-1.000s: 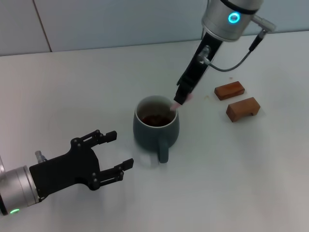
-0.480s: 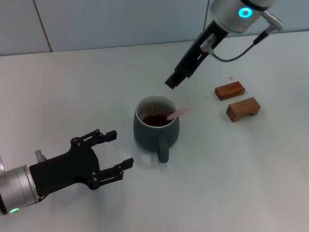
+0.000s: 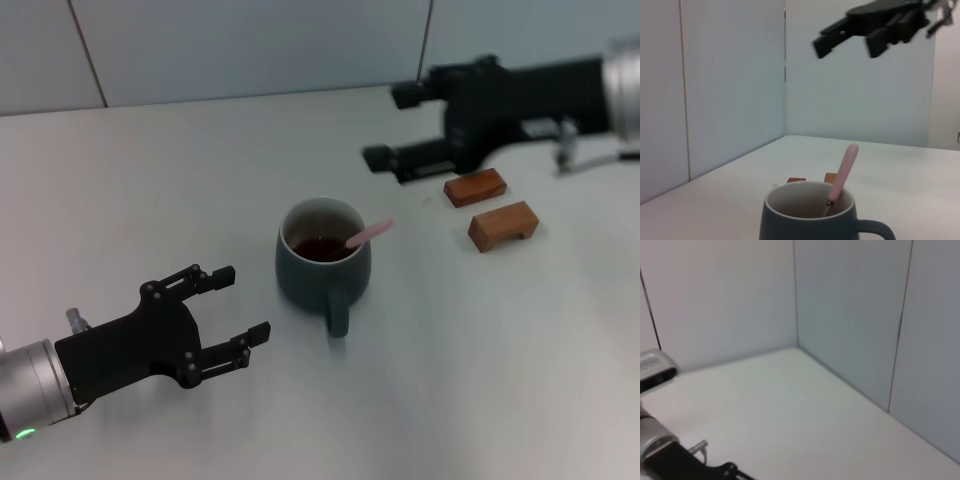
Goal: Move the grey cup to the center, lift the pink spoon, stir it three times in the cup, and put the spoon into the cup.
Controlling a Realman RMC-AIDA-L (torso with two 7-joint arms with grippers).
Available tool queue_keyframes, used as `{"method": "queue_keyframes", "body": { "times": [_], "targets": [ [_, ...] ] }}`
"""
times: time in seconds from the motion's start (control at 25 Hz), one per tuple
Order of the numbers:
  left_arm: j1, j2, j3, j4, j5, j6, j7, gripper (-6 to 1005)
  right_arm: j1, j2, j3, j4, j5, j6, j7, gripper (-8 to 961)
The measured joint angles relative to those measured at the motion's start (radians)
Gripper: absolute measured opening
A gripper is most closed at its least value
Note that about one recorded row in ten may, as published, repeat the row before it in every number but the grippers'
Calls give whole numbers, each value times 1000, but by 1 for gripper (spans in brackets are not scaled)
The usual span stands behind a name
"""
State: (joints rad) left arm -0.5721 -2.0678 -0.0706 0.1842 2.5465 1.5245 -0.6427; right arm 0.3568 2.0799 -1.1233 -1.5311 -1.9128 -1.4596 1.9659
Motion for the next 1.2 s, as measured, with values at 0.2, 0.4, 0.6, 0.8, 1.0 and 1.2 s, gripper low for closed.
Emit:
{"method": "queue_keyframes", "body": {
  "times": [0.2, 0.4, 0.6, 0.8, 1.0, 1.2],
  "targets": [
    [0, 0, -1, 0, -5, -1, 0, 784, -156, 0, 7, 158, 215, -4, -293, 812],
    [2, -1, -2, -1, -20, -8, 1, 784, -190, -5, 39, 390, 288, -16, -516, 827],
    [2, -2, -2, -11, -35, -19, 9, 784, -157, -20, 96, 587, 255, -20, -581, 827],
    [-9, -3, -1, -14, -36, -30, 3, 784, -114, -25, 146, 681, 198, -14, -600, 827],
    [-13, -3, 0, -14, -36, -31, 1, 784, -97, -20, 161, 696, 179, -14, -602, 827],
    [-9, -4, 2, -14, -36, -37, 1, 784, -95, -18, 162, 698, 178, -12, -602, 827]
  ]
}}
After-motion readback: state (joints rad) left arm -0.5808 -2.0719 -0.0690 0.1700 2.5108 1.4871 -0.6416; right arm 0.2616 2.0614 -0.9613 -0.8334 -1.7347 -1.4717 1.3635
